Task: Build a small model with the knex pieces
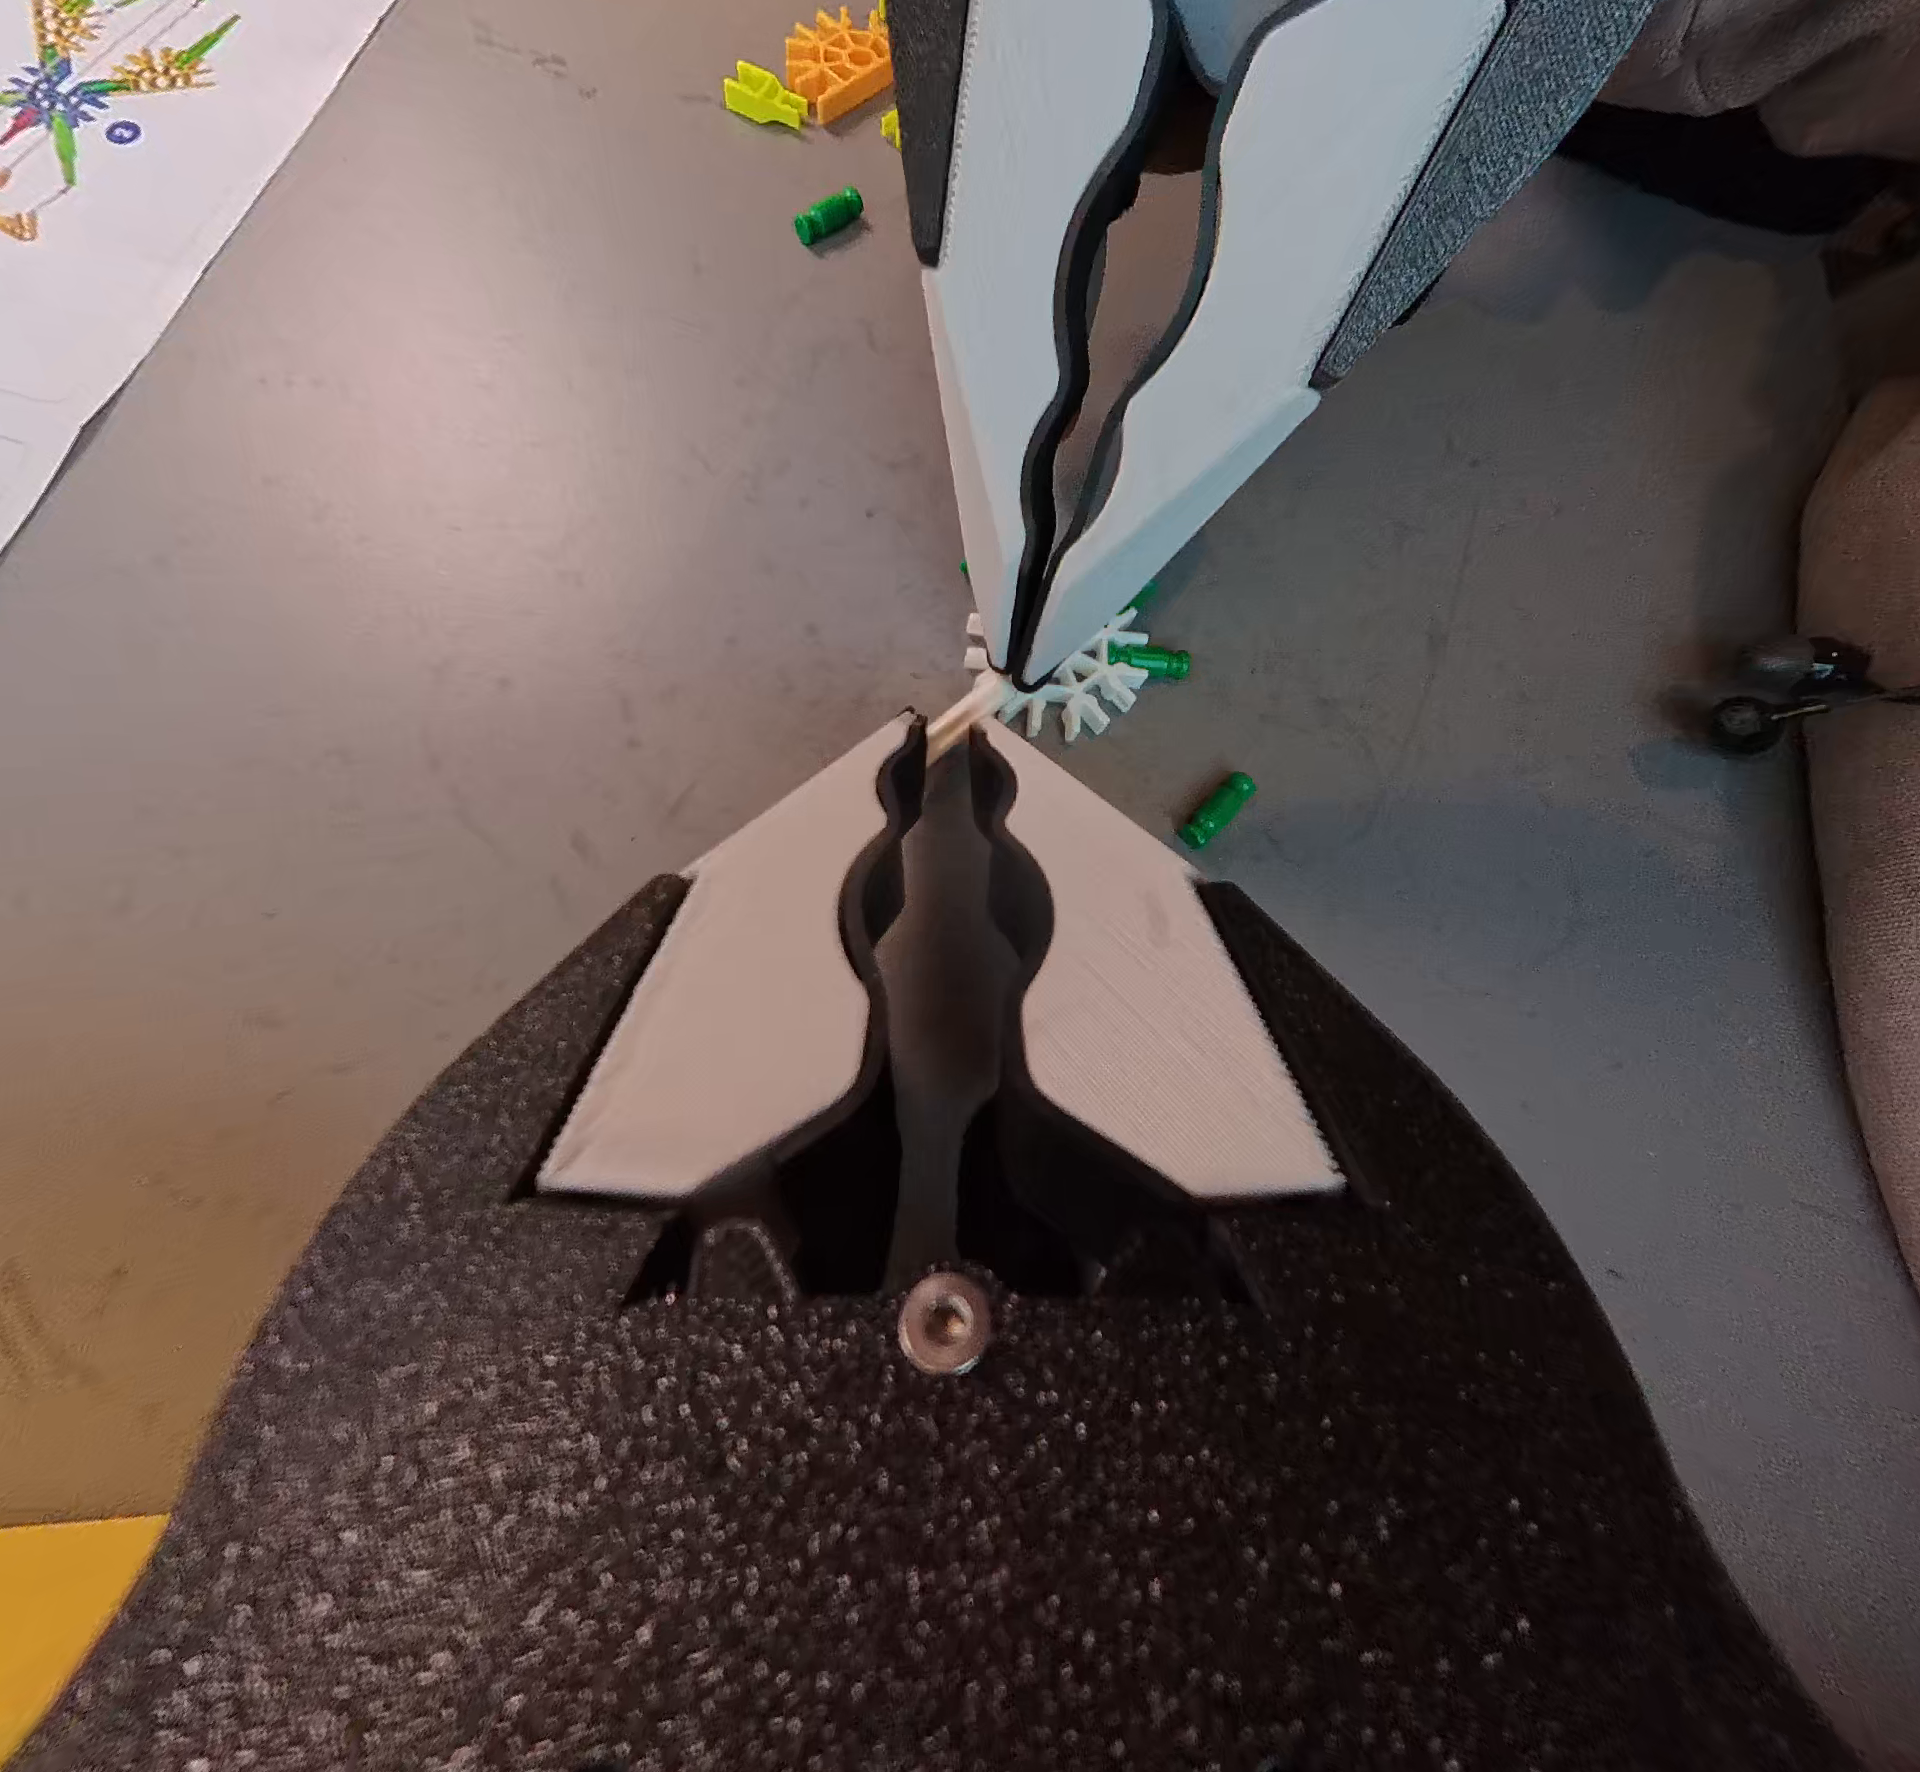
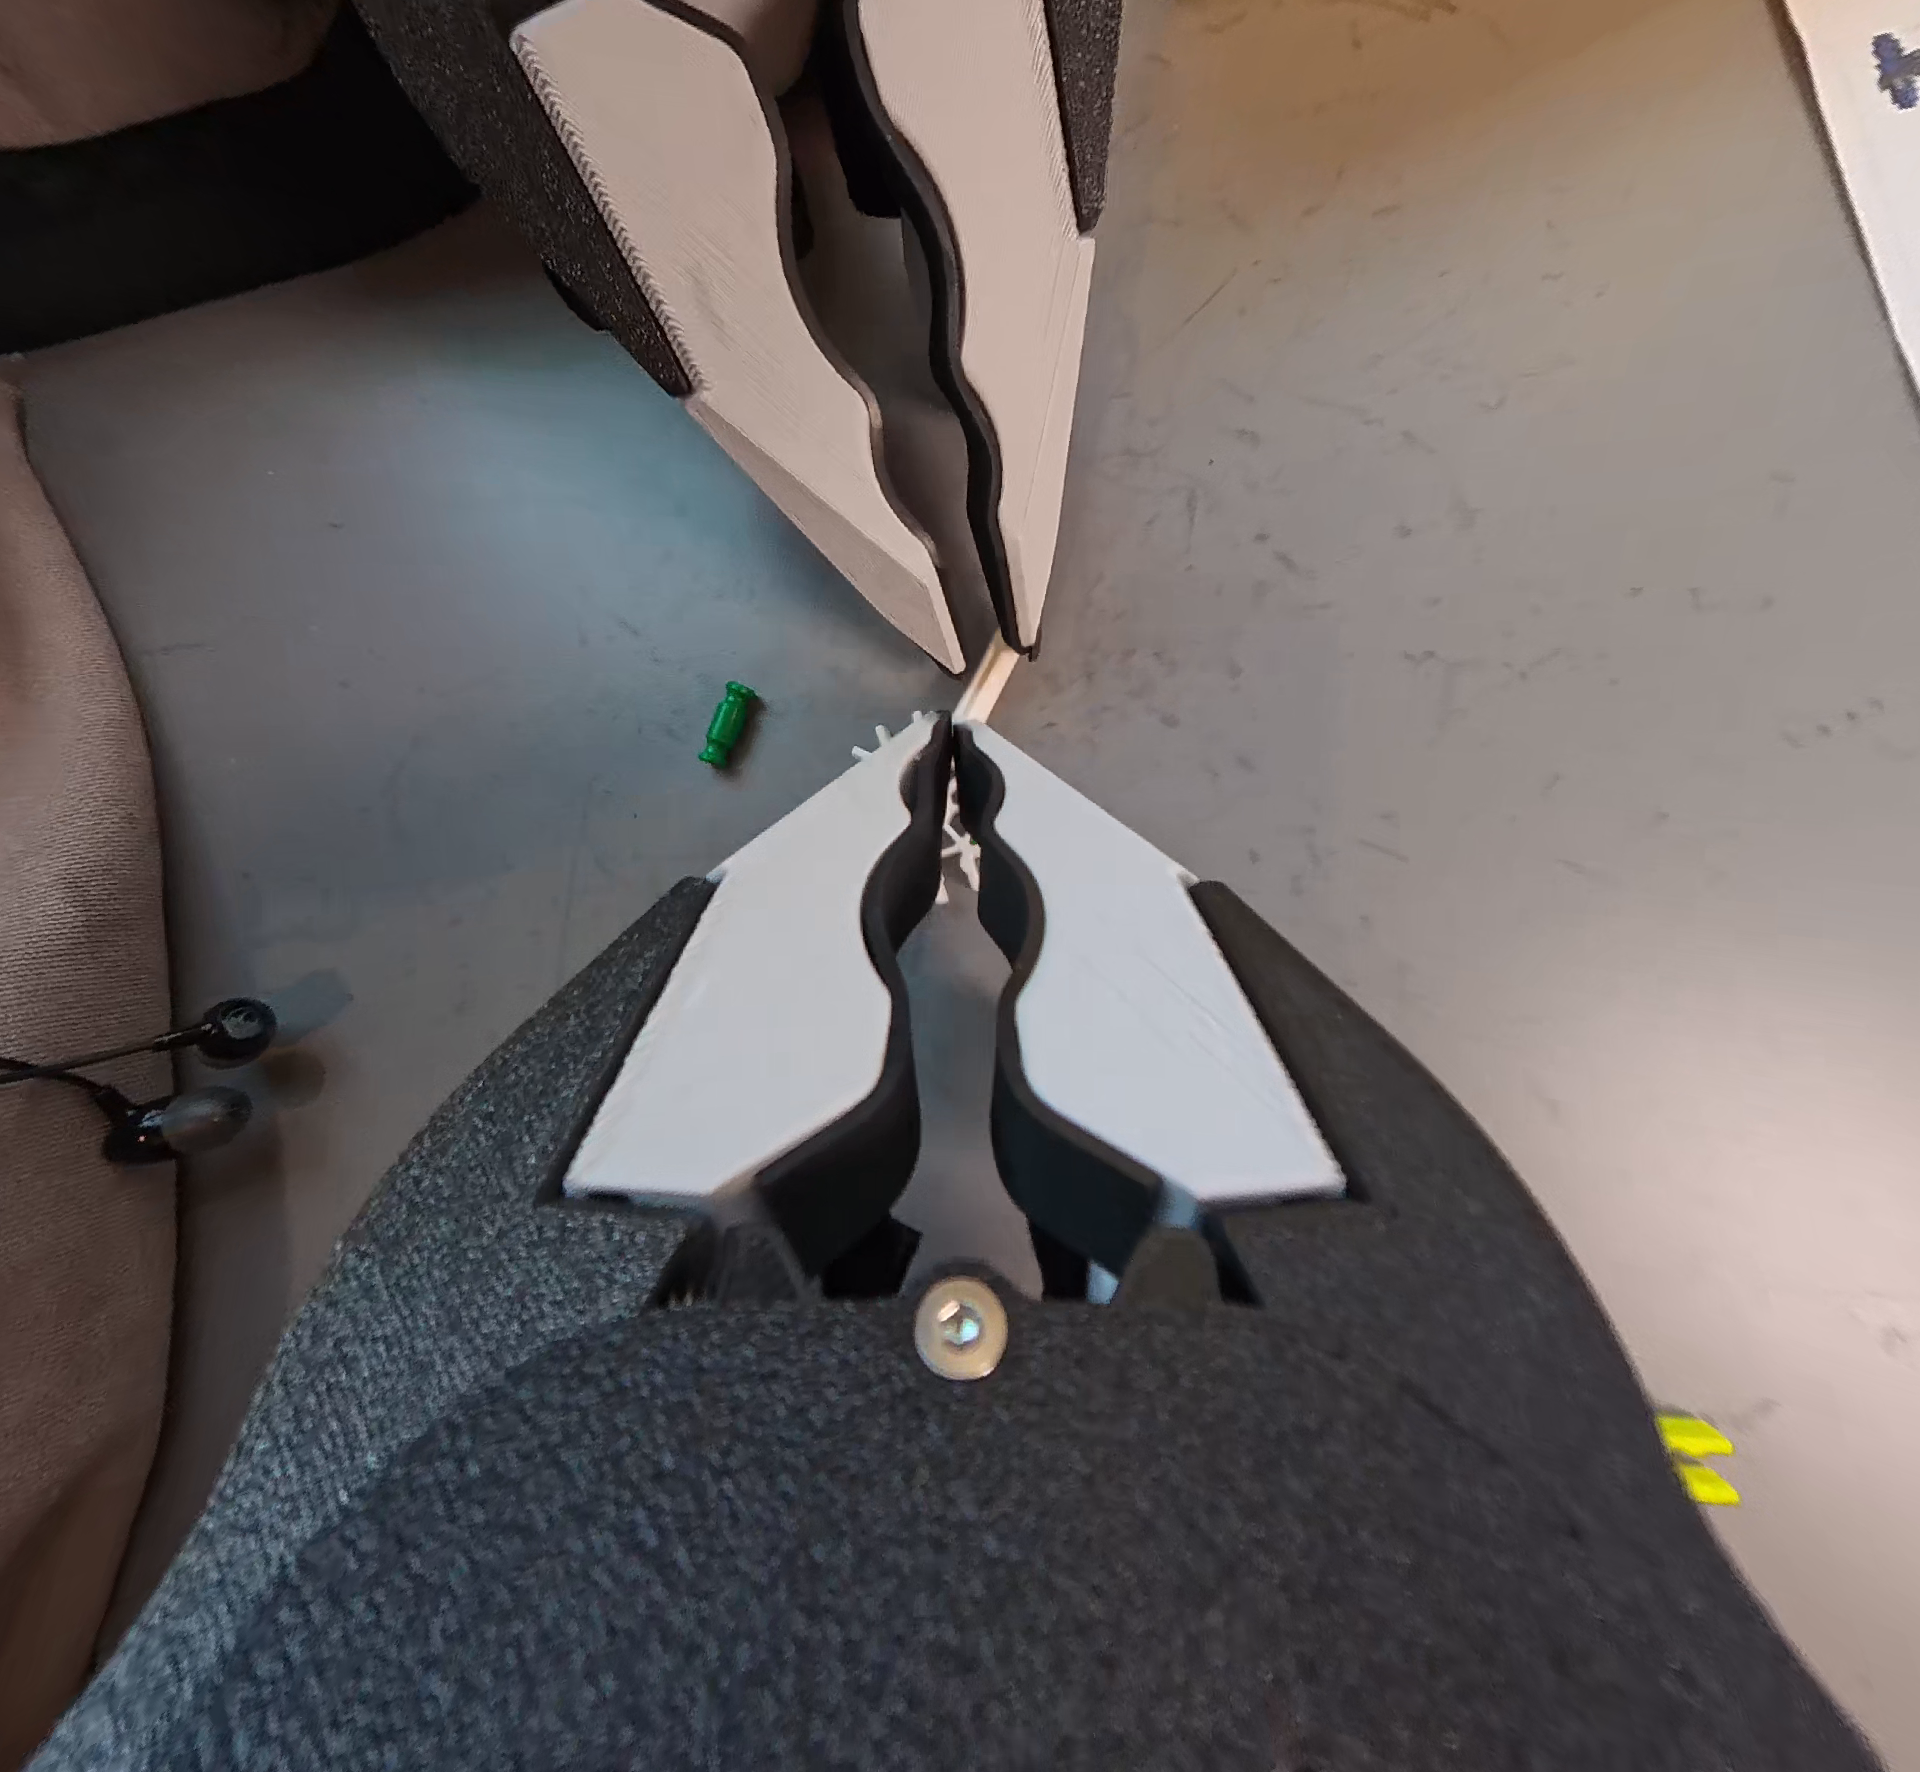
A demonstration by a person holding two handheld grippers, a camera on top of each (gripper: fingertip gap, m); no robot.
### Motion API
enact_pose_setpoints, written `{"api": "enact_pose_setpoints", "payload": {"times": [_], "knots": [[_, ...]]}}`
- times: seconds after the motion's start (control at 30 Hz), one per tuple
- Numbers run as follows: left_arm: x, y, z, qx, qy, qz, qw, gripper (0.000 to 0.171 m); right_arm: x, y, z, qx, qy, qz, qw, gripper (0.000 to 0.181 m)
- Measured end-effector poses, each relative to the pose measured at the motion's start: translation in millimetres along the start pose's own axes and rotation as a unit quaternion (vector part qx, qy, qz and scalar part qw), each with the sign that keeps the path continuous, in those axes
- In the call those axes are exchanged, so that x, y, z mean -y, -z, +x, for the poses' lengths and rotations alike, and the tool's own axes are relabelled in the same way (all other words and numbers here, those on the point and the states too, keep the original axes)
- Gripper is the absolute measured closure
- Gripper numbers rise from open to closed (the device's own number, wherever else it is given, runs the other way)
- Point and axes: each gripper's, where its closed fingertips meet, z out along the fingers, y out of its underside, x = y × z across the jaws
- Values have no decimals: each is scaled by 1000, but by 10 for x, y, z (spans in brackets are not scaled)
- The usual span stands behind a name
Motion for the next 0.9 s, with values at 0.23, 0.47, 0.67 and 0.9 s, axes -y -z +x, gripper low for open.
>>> {"api": "enact_pose_setpoints", "payload": {"times": [0.23, 0.47, 0.67, 0.9], "knots": [[-7, -8, -20, 9, -2, -1, 1000, 168, -7, -10, 2, 8, -14, -33, 999, 181], [-2, -18, -17, 12, 10, -6, 1000, 169, -22, -14, -7, 25, -25, -68, 997, 181], [3, -25, -2, 23, 5, -21, 1000, 171, -31, -19, -4, 34, -12, -109, 993, 181], [5, -31, 0, 30, 7, -53, 998, 171, -40, -22, -2, 29, 3, -153, 988, 181]]}}
